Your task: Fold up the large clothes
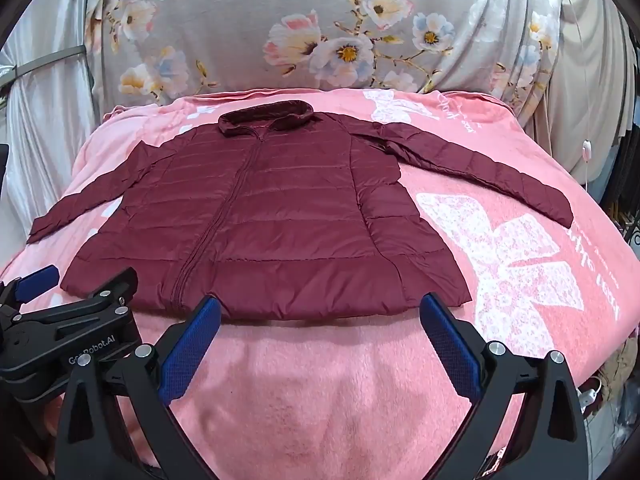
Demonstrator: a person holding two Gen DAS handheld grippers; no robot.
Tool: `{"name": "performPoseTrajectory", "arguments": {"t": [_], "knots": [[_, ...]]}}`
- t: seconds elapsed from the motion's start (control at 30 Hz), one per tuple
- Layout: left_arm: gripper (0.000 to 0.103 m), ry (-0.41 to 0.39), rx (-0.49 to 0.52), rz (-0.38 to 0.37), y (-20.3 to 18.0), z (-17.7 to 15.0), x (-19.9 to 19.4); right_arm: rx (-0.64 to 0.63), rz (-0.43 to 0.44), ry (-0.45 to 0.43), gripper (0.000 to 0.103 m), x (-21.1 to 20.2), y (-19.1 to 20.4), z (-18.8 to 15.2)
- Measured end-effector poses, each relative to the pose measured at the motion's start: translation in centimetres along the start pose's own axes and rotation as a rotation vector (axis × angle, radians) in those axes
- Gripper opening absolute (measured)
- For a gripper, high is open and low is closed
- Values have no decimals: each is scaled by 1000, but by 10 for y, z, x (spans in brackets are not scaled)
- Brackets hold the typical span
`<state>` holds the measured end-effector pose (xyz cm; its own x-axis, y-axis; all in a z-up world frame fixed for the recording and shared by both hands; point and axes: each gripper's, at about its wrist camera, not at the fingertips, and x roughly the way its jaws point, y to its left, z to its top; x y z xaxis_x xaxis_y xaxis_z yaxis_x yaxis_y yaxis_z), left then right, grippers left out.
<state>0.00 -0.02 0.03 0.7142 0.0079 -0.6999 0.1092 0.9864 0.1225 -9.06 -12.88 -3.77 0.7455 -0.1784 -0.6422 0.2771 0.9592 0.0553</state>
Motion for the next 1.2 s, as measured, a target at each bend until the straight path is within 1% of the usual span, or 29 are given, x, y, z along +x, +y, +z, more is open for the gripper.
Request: {"name": "performPoseTrajectory", "arguments": {"t": [0.27, 0.43, 0.7, 1.2], "knots": [[98, -4, 0, 1, -5, 2, -4, 1, 1, -4, 98, 2, -2, -1], [98, -9, 3, -5, -2, 1, -6, -2, 1, -4, 98, 4, -3, -1], [98, -9, 7, -4, -4, -1, -4, -5, 0, -8, 98, 1, 4, 2], [98, -3, 4, -8, -3, -2, -6, -8, 0, 0, 98, 0, 6, 4]]}}
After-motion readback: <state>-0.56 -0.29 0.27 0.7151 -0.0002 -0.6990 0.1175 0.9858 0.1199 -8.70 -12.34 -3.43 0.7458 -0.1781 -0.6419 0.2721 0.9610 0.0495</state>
